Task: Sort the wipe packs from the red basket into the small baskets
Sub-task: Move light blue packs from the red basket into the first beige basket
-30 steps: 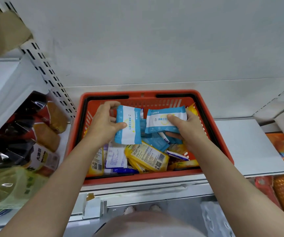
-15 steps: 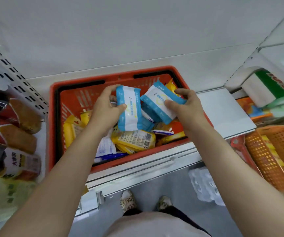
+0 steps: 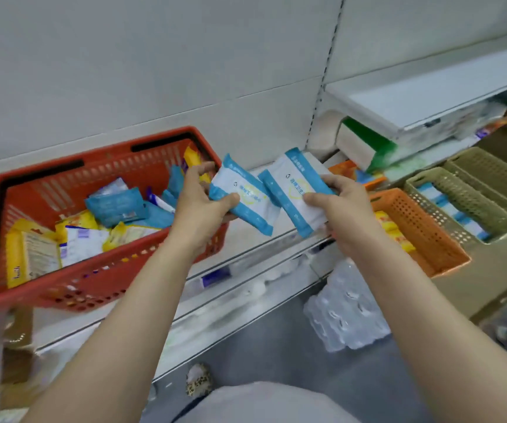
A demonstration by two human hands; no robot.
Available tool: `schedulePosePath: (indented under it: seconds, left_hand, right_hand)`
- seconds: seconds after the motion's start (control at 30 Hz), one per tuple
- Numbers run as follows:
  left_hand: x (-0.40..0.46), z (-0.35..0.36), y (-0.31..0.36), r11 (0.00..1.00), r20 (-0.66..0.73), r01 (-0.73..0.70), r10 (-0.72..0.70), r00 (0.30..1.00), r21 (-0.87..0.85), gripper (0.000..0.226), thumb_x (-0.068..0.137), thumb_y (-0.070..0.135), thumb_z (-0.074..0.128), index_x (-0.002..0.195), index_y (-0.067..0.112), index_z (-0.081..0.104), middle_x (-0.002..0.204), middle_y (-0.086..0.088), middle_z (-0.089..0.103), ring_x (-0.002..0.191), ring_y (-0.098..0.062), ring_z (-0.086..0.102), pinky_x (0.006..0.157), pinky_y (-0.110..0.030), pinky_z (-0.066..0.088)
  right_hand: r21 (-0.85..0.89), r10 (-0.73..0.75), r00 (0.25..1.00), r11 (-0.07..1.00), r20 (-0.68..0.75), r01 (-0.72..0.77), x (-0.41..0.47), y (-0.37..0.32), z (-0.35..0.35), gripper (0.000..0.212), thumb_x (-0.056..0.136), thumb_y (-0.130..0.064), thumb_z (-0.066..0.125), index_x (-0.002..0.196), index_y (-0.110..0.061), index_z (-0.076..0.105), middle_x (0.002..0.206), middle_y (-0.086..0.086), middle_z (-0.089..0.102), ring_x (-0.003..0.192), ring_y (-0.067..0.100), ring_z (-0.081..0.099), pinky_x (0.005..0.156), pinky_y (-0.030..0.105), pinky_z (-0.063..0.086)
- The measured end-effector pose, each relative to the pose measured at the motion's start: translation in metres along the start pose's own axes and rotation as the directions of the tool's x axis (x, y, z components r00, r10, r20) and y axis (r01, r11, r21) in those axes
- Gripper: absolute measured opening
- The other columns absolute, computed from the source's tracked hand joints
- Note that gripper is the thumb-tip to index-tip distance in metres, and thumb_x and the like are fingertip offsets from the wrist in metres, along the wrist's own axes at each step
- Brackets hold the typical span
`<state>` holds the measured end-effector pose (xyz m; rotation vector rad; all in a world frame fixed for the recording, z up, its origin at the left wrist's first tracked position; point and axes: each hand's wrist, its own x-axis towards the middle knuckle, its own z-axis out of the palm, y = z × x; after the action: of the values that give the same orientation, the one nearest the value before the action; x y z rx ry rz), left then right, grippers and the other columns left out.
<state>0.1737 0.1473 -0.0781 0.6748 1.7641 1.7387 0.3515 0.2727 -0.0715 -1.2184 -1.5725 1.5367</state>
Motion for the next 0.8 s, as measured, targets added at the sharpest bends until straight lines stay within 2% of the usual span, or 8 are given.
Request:
schedulePosePath:
  seconds: [0.07,0.17,0.23,0.37,0.5,0.67,0.73,0.8]
  left_hand:
    - [-0.023,0.047,-0.008,0.999,0.098,0.028,-0.025,0.995,-0.036,0.050,0.085,-0.012,0.063,0.121,0.020,0.050,0.111,-0.006,0.061,0.086,-0.015,0.071,0.059,-0.026,0.058]
    - [-0.054,0.109,-0.020,0.997,0.185,0.075,-0.071,0.980,-0.016,0.038,0.086,-0.011,0.061,0.102,0.023,0.057,0.105,-0.008,0.066,0.081,-0.011,0.073,0.061,-0.025,0.058]
    - [-0.072,0.145,-0.028,0.995,0.202,0.096,-0.094,0.975,-0.004,0.034,0.086,-0.008,0.061,0.100,0.023,0.058,0.106,-0.011,0.066,0.082,-0.014,0.073,0.062,-0.029,0.059]
    - [-0.099,0.202,-0.040,0.989,0.216,0.136,-0.145,0.966,0.059,0.016,0.091,0.006,0.064,0.097,0.019,0.056,0.106,-0.013,0.068,0.083,-0.022,0.074,0.070,-0.044,0.062]
    - [-0.102,0.245,-0.046,0.981,0.215,0.151,-0.174,0.961,0.121,0.011,0.092,0.015,0.066,0.097,0.016,0.056,0.105,-0.014,0.069,0.087,-0.024,0.073,0.074,-0.047,0.061]
    - [-0.077,0.299,-0.059,0.973,0.197,0.188,-0.212,0.957,0.134,0.019,0.089,0.018,0.071,0.097,0.008,0.058,0.101,-0.014,0.071,0.083,-0.022,0.074,0.067,-0.039,0.062]
    - [-0.060,0.326,-0.069,0.968,0.183,0.217,-0.238,0.954,0.127,0.021,0.086,0.016,0.074,0.094,0.009,0.057,0.102,-0.015,0.071,0.084,-0.021,0.074,0.064,-0.032,0.061]
    - [-0.041,0.355,-0.075,0.964,0.162,0.232,-0.252,0.954,0.131,0.026,0.084,0.013,0.076,0.100,0.011,0.054,0.106,-0.013,0.069,0.088,-0.021,0.072,0.063,-0.026,0.058]
  right_hand:
    - [0.012,0.014,0.999,1.000,-0.052,-0.013,-0.008,0.009,-0.055,0.038,0.080,-0.004,0.074,0.115,-0.017,0.066,0.102,0.004,0.072,0.081,0.017,0.072,0.058,0.027,0.055]
    - [0.017,0.030,0.993,0.999,-0.117,-0.028,-0.022,0.024,-0.132,0.030,0.080,0.002,0.074,0.103,-0.015,0.066,0.094,0.003,0.071,0.067,0.010,0.071,0.053,0.022,0.053]
    - [-0.005,0.059,0.988,0.998,-0.143,-0.060,-0.030,0.035,-0.176,0.028,0.079,0.000,0.075,0.094,-0.022,0.065,0.098,0.005,0.072,0.074,0.016,0.071,0.060,0.027,0.055]
    - [0.029,0.118,0.974,0.993,-0.191,-0.114,-0.035,0.057,-0.237,0.027,0.078,0.002,0.075,0.088,-0.020,0.063,0.098,0.012,0.072,0.082,0.028,0.070,0.077,0.040,0.058]
    - [0.103,0.147,0.966,0.987,-0.211,-0.127,-0.024,0.074,-0.273,0.013,0.085,-0.003,0.070,0.087,-0.015,0.066,0.098,0.016,0.073,0.081,0.027,0.069,0.080,0.042,0.056]
    - [0.093,0.167,0.955,0.985,-0.247,-0.148,0.014,0.092,-0.311,0.004,0.090,-0.015,0.070,0.088,-0.015,0.067,0.088,0.009,0.072,0.068,0.016,0.067,0.065,0.031,0.056]
    - [0.065,0.173,0.956,0.985,-0.237,-0.163,0.036,0.094,-0.329,0.006,0.090,-0.018,0.071,0.093,-0.014,0.068,0.093,0.010,0.074,0.073,0.017,0.069,0.070,0.034,0.057]
    - [0.018,0.178,0.957,0.984,-0.229,-0.179,0.058,0.091,-0.347,0.007,0.089,-0.018,0.071,0.093,-0.013,0.068,0.100,0.015,0.073,0.081,0.022,0.069,0.078,0.040,0.057]
